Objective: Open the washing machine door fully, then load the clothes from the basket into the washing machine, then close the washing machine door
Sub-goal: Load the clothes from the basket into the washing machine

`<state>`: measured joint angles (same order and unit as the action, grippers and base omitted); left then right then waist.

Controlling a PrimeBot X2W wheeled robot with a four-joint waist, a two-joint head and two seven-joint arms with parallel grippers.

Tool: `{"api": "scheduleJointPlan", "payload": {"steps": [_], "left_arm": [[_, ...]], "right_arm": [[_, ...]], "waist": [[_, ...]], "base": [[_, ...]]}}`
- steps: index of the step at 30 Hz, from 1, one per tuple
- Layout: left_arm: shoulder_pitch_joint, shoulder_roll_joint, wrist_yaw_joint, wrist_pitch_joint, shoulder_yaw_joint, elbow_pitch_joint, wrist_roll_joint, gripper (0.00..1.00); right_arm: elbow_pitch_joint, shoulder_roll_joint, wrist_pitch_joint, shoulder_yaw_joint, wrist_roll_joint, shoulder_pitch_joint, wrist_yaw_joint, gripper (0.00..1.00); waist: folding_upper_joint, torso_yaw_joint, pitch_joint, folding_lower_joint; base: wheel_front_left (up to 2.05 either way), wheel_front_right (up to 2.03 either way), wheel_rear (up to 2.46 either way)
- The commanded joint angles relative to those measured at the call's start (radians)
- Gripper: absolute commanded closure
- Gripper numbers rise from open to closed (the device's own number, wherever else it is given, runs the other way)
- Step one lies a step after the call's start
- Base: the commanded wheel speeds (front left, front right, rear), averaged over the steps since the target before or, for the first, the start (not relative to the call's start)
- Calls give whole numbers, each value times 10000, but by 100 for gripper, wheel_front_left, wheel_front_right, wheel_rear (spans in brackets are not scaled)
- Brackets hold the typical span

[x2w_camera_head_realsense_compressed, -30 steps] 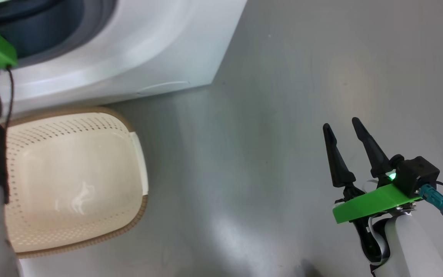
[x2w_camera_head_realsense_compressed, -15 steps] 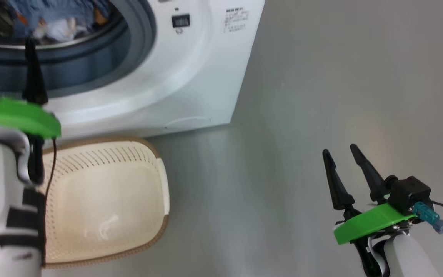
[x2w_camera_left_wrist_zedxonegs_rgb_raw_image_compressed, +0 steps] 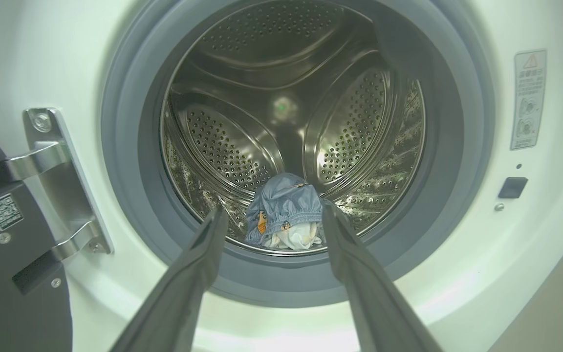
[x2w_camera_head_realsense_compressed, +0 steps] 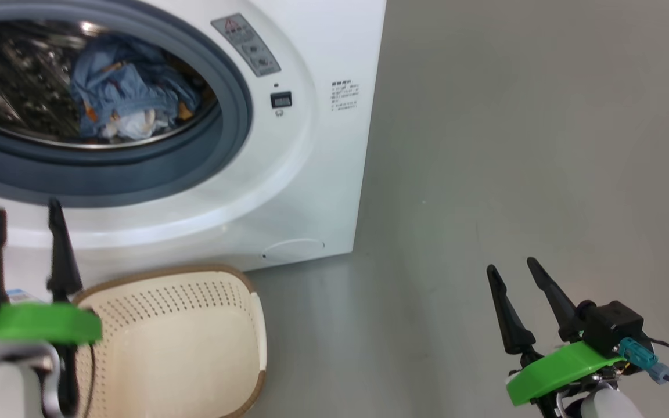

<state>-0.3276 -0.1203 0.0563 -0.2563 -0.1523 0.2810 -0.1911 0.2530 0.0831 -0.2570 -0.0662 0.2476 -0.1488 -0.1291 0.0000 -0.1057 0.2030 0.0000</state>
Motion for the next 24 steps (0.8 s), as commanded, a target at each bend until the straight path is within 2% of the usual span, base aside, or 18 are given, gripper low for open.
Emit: {"api": "scheduleJointPlan", "payload": {"steps": [1,5,13,24], "left_arm": [[111,-204,-71,-55,-324,-395,-1,0],[1350,94,-176,-55,-430,-1405,-48,0],[3341,528,-426,-55,-519,-2571,-231,0],[4748,683,-781,-55,-291,-3318,-160,0]], "right_arm": [[-260,53,-48,-269,-96,100,-16,0],[-293,103,-48,-339,-144,230,-16,0],[-319,175,-48,-346,-73,509,-16,0],[-404,306,-48,-293,-156,715,-16,0]], "waist": [[0,-22,-365,0],[0,6,-663,0],[0,137,-1123,0],[0,253,-1345,0]], "base": [[0,0,0],[0,0,0],[0,0,0],[0,0,0]]}}
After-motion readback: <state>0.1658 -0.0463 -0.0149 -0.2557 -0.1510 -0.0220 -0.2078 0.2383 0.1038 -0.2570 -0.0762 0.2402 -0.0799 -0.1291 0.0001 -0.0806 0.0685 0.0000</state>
